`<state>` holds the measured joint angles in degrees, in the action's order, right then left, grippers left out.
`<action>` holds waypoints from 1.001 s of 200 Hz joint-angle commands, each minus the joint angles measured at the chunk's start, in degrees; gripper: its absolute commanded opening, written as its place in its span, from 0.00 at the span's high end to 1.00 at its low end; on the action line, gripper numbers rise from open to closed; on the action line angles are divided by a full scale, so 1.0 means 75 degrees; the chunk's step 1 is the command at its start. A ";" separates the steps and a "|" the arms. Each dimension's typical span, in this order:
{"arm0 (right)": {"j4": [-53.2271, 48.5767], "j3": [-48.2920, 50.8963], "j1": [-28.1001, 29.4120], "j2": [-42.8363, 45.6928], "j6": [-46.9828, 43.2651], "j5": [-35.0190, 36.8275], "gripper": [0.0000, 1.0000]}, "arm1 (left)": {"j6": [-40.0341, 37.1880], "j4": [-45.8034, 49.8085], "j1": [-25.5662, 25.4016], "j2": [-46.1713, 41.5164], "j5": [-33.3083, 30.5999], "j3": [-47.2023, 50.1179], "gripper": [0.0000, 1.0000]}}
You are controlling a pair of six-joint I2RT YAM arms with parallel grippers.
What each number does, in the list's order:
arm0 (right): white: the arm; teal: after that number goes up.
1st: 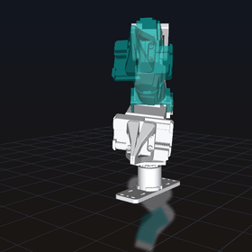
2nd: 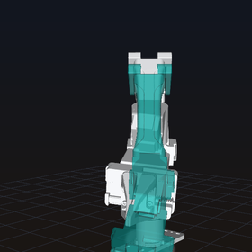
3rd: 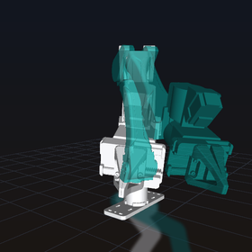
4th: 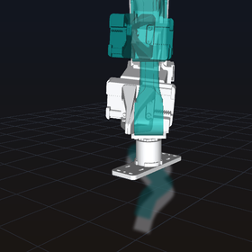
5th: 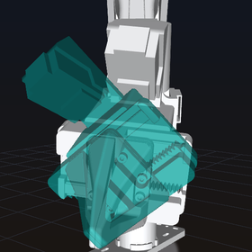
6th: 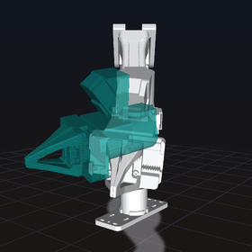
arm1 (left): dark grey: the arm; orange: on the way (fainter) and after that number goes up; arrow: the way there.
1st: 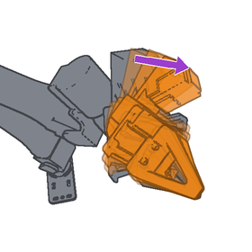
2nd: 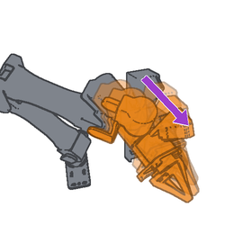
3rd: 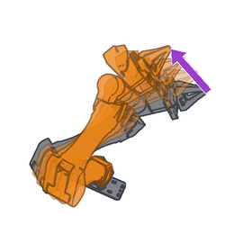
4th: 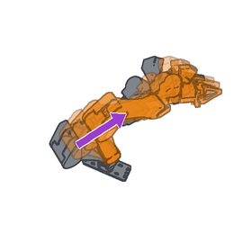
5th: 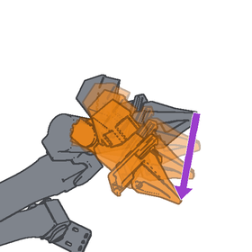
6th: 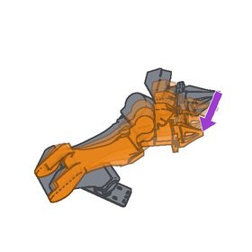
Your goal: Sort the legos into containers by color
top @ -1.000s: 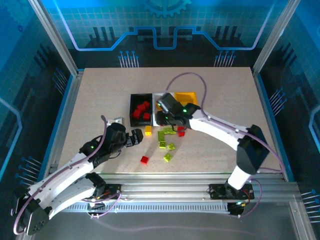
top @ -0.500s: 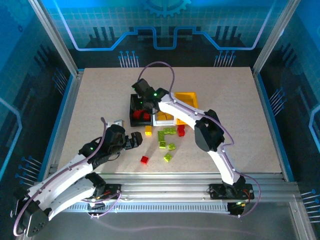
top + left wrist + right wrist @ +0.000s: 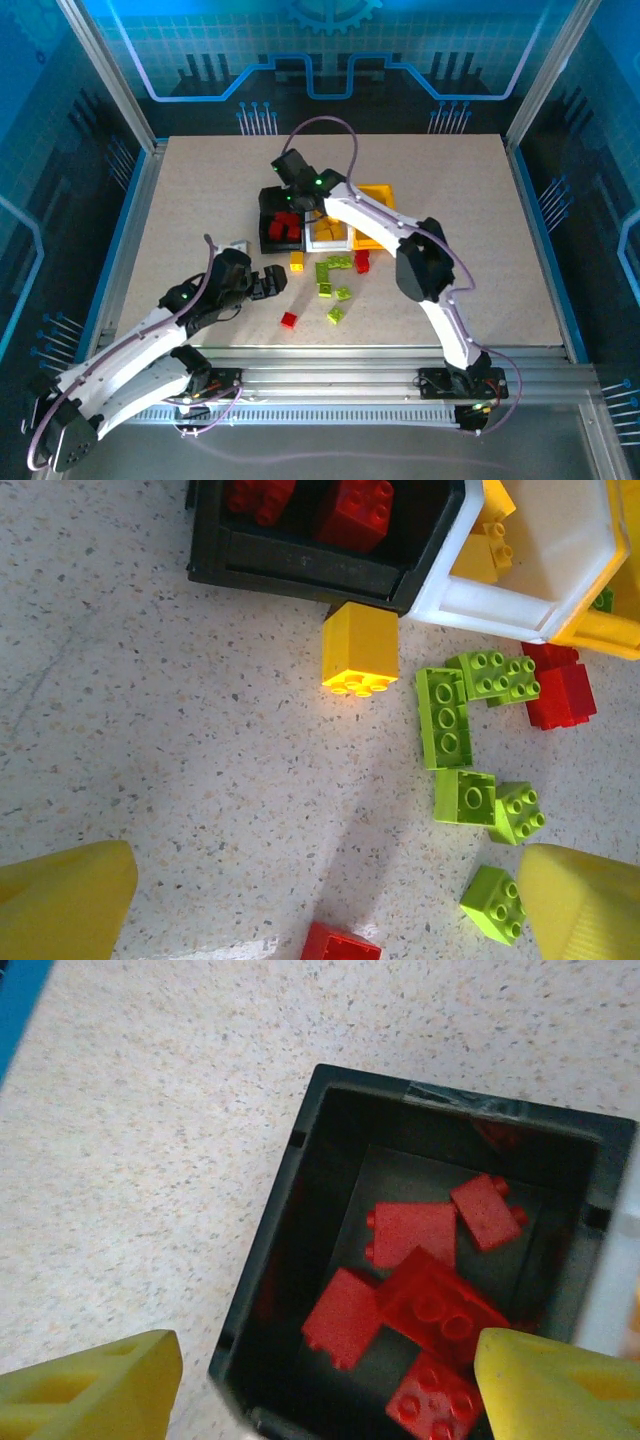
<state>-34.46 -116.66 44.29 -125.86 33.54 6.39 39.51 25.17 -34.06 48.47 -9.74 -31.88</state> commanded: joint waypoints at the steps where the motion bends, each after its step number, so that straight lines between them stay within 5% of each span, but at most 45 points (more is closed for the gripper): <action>1: 0.0694 0.1079 0.0019 0.1484 0.0217 0.0002 0.21 | -0.0390 -0.0211 0.0047 0.0392 0.0319 -0.0389 0.02; 27: 0.1022 0.2705 0.0010 0.2766 0.0390 0.0240 0.20 | -0.0667 -0.0631 -0.0100 0.1357 0.0663 -0.0743 0.10; 97: 0.1427 0.6432 -0.0468 0.5764 0.0852 0.0691 0.20 | -0.1267 -0.0837 -0.1758 0.4788 0.0287 -0.2441 0.16; 200: 0.1433 0.7957 -0.1261 0.7750 0.0904 0.0558 0.19 | -0.1551 -0.0462 -0.2138 0.6772 -0.0577 -0.3428 0.40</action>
<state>-24.75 -58.33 35.94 -70.19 39.66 10.31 28.77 19.44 -49.78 97.54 -11.40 -56.07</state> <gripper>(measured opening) 0.812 0.626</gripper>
